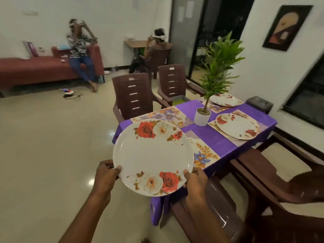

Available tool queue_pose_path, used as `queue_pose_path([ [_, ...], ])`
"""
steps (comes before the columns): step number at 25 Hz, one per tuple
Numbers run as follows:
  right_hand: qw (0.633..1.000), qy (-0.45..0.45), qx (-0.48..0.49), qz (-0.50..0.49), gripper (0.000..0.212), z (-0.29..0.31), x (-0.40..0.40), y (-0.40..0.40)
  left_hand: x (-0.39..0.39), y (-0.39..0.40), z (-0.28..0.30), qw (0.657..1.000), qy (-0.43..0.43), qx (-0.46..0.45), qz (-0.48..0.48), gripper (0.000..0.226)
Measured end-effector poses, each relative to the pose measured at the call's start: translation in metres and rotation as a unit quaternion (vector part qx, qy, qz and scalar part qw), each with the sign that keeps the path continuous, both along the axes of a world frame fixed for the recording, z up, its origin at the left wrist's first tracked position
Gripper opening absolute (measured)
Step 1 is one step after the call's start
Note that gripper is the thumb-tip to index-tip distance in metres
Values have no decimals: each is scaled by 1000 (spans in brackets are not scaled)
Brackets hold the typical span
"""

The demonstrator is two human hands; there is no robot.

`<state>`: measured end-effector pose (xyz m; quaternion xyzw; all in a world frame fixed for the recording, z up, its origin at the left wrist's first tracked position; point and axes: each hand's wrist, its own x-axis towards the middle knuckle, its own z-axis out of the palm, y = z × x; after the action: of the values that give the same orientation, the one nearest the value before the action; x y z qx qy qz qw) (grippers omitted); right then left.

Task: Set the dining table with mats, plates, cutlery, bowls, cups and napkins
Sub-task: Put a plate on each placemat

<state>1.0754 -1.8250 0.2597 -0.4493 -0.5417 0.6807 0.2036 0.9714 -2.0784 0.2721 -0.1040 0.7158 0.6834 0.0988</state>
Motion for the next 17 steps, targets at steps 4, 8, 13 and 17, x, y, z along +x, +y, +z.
queue_pose_path([
  [4, 997, -25, -14, -76, 9, -40, -49, 25, -89, 54, -27, 998, -9, -39, -57, 14],
  [8, 986, -53, -32, -156, 14, -62, -91, 50, -177, 111, -58, 983, -35, -75, -166, 9],
  [13, 960, -109, -47, -253, 9, -90, -104, 49, -230, 161, -91, 961, -62, -127, -239, 8],
  [17, 928, -148, -62, -336, 10, -112, -118, 29, -271, 190, -124, 913, -75, -150, -372, 24],
])
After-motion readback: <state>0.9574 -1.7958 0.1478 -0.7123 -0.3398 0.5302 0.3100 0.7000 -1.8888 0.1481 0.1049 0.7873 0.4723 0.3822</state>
